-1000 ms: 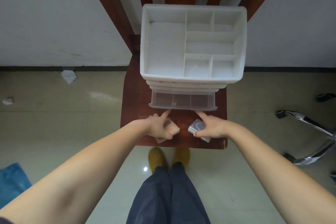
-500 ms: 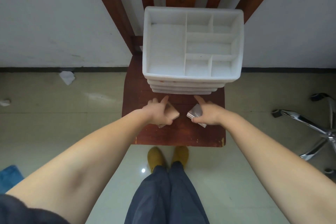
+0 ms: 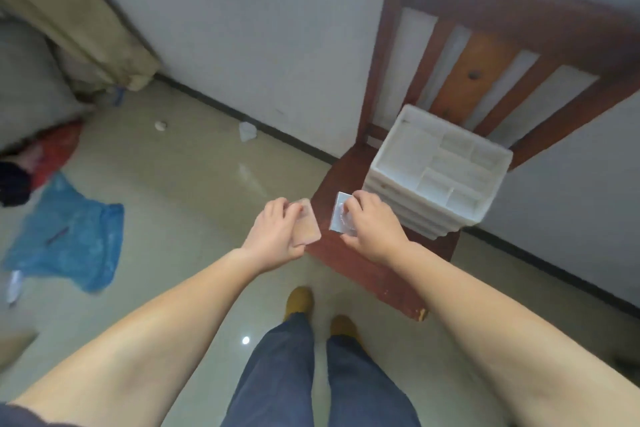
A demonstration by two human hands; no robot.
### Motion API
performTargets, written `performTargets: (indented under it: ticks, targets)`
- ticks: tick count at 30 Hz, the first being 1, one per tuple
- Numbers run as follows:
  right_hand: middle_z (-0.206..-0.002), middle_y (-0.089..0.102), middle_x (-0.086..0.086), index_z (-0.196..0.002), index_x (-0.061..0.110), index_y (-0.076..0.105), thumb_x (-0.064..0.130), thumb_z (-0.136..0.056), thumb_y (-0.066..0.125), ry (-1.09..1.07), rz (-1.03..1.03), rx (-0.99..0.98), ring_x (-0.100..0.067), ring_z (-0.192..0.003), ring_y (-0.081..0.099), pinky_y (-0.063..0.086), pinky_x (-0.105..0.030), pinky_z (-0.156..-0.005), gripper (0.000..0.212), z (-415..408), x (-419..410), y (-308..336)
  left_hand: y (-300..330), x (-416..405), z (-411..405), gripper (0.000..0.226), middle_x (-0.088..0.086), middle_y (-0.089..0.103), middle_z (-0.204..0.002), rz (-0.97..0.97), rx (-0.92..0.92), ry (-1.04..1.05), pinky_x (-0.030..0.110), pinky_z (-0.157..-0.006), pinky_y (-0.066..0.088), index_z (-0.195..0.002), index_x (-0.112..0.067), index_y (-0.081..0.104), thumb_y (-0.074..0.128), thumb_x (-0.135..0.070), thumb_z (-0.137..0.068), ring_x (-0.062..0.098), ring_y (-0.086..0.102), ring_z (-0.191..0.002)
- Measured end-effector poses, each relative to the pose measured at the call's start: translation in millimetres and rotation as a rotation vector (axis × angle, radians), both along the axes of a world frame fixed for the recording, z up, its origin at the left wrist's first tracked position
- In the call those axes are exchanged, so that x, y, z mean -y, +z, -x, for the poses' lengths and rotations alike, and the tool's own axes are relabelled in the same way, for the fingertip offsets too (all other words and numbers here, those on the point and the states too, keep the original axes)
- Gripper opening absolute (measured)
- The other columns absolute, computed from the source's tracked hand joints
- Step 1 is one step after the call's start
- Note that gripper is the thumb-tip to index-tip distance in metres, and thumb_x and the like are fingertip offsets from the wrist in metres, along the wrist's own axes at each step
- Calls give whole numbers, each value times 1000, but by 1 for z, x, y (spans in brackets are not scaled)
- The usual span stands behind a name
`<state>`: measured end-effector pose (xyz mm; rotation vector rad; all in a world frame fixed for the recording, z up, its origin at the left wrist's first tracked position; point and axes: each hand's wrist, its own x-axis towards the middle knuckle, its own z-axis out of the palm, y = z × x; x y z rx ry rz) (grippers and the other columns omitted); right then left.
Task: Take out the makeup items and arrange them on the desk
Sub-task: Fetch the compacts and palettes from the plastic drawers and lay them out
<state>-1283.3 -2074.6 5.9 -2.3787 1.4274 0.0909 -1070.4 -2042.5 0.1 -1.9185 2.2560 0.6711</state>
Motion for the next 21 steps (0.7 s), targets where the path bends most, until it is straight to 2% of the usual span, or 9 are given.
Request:
performTargets:
  ticks: [4,8,11,15,18,21]
  targets:
    - [-108,55,-16,-100,4,54,34,-70,73,298,70,-13,-37,-96,54,46,-40,-77,46,-49,-11,35,36,-64,-39,73,18,37,-129,94,15,297,39,-101,33,-136,-10,36,67,-36,-74,37,35,-121]
    - [-88,60,-13,-83,6,56,25,-47,80,605,153,-41,-35,-72,60,50,-34,-57,48,-109,-46,55,63,-141,-69,69,11,35,-128,162,33,585,36,-100,34,-133,-14,37,65,-37,-74,29,32,-122]
    - [-82,59,-11,-79,8,55,25,-46,80,841,213,-11,-33,-68,59,49,-31,-54,45,-160,-89,72,83,-210,-87,69,9,35,-128,204,108,763,35,-100,34,-133,-15,36,63,-41,-75,28,35,-120]
    - [-88,61,-12,-86,8,60,33,-44,84,1112,238,-19,-34,-73,62,53,-34,-59,55,-222,-168,92,98,-334,-98,73,13,41,-126,246,183,1047,35,-101,36,-132,-18,33,66,-41,-70,33,42,-117]
    - [-110,57,-14,-108,8,58,36,-65,76,1309,238,-34,-36,-95,58,50,-40,-78,55,-258,-248,104,106,-440,-89,74,14,41,-128,249,200,1273,36,-103,35,-133,-13,40,69,-38,-70,34,40,-120]
    - [-127,46,-14,-124,9,48,38,-79,64,1502,258,3,-35,-115,47,42,-41,-94,56,-282,-345,106,110,-552,-67,77,14,39,-131,215,220,1475,36,-104,33,-137,-14,37,69,-38,-71,33,37,-123]
